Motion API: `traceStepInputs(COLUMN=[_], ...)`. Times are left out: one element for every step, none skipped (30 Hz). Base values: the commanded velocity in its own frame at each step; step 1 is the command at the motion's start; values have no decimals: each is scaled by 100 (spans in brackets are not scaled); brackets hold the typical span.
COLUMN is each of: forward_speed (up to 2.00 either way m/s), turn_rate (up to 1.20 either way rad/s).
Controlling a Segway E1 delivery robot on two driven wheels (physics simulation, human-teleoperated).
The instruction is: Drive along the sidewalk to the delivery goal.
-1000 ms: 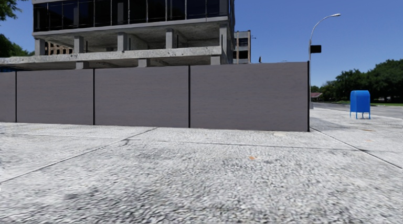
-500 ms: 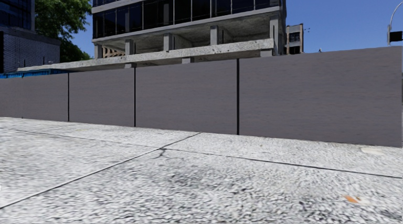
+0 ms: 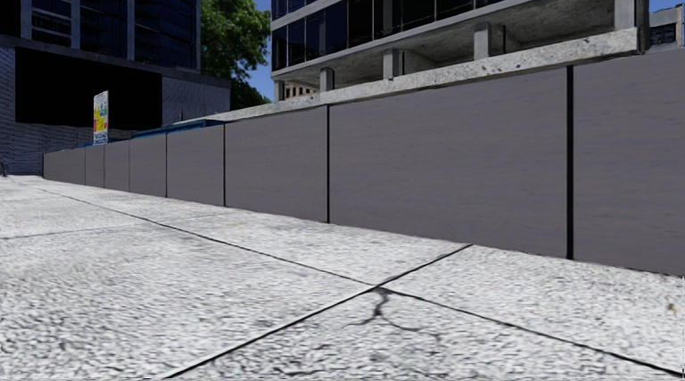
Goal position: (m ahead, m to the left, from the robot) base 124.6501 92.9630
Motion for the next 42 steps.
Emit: traceStepInputs(forward_speed=[200,200,200,200,200,200,200,200,200,200,200,200,200,200,200,200,200,200,200,200,200,200,200,200,200,200,200,200,200,200,200,200,200,200,200,200,200,200,200,200,200,200], turn_rate=[73,73,73,73,70,69,69,68,68,68,68,68,68,68,67,67,67,67,66,66,66,66,66,66,66,66,66,66,66,66,66,62,60,63,63,66,52,39,35,35,0,0])
